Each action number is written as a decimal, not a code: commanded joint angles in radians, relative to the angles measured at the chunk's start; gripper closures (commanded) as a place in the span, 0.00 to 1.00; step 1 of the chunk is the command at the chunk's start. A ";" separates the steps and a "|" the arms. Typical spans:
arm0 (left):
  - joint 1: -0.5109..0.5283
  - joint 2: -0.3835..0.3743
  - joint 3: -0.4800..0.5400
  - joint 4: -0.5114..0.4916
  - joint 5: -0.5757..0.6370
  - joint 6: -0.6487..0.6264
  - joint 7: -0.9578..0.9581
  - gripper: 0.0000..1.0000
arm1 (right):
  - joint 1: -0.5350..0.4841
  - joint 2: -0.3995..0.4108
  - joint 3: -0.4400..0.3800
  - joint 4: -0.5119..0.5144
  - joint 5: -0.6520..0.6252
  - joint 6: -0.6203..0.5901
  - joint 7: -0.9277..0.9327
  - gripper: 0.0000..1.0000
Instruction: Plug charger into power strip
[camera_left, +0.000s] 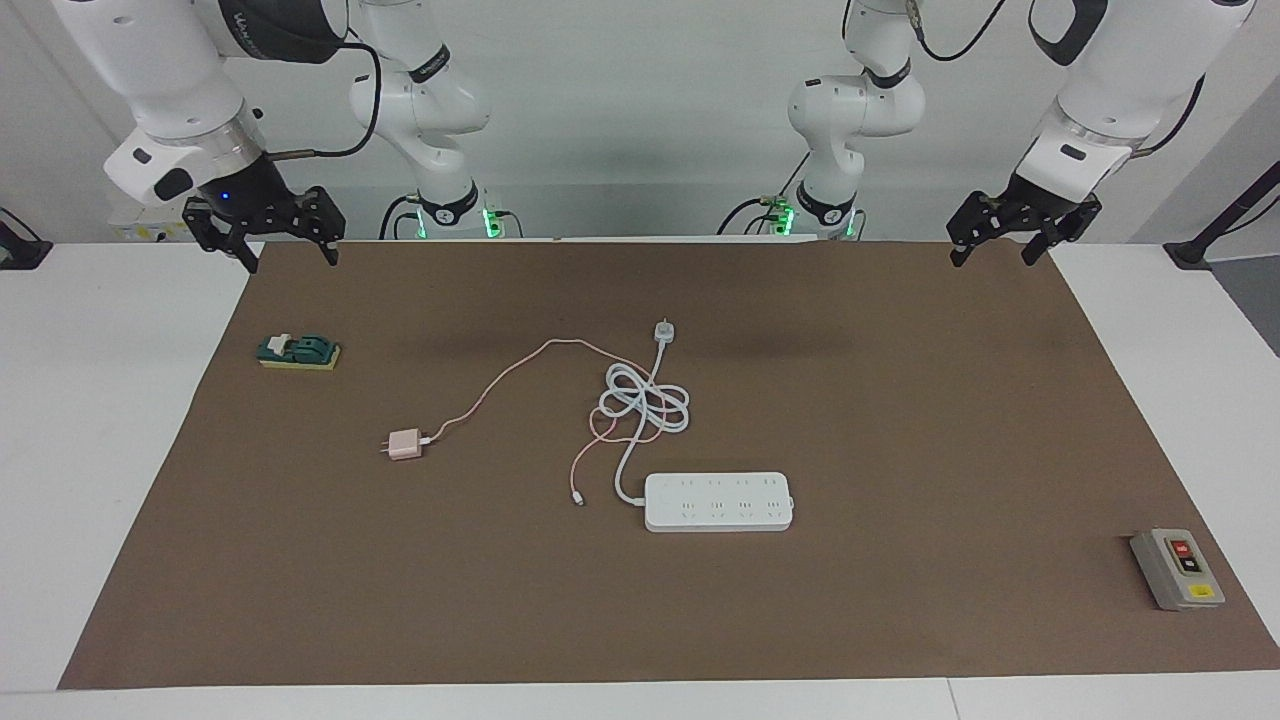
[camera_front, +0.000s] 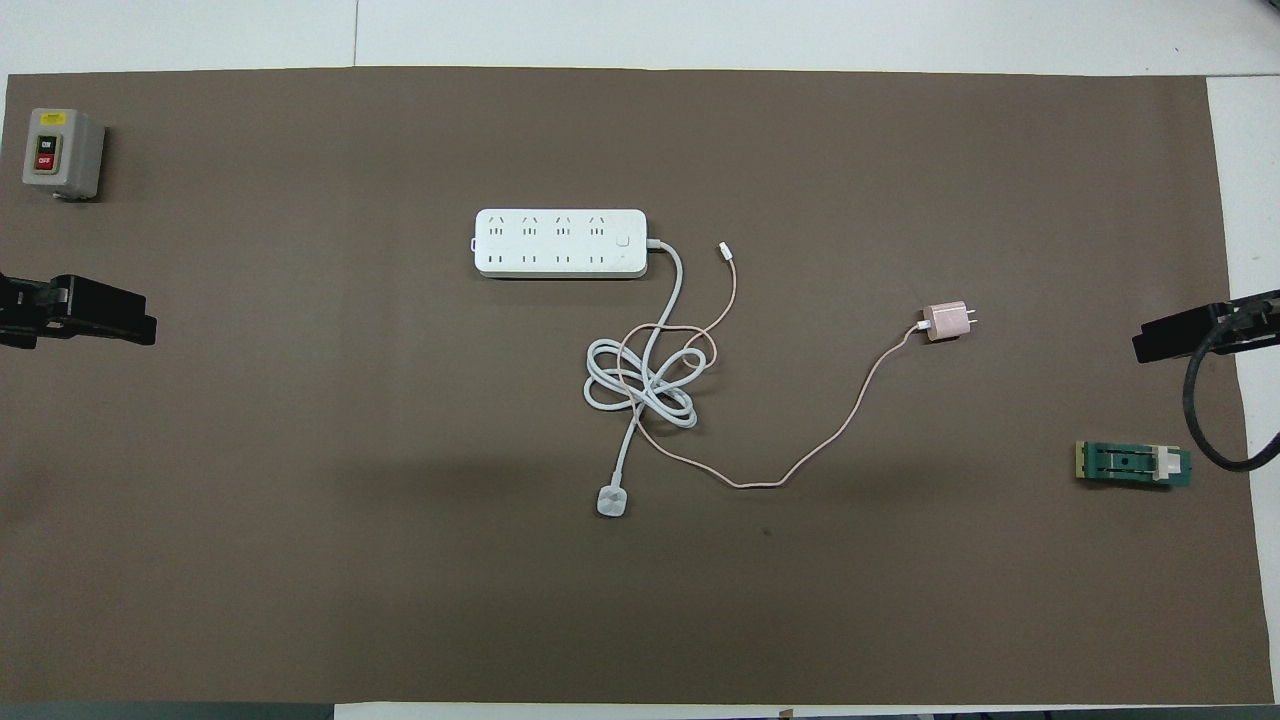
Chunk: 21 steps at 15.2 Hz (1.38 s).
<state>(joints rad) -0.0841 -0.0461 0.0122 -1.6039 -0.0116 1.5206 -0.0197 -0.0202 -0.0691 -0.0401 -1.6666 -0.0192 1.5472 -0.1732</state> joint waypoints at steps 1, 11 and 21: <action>0.001 -0.024 -0.001 -0.027 -0.008 -0.004 -0.012 0.00 | -0.018 0.005 0.006 0.014 -0.004 -0.012 -0.026 0.00; 0.001 -0.021 -0.001 -0.025 -0.008 -0.002 -0.011 0.00 | -0.052 0.023 0.008 -0.010 0.021 0.004 0.171 0.00; 0.003 -0.020 0.000 -0.011 -0.008 -0.016 -0.006 0.00 | -0.195 0.255 0.003 -0.050 0.441 0.056 0.713 0.00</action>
<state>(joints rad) -0.0842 -0.0462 0.0122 -1.6039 -0.0116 1.5194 -0.0198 -0.1903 0.1572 -0.0452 -1.6922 0.3542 1.5705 0.4852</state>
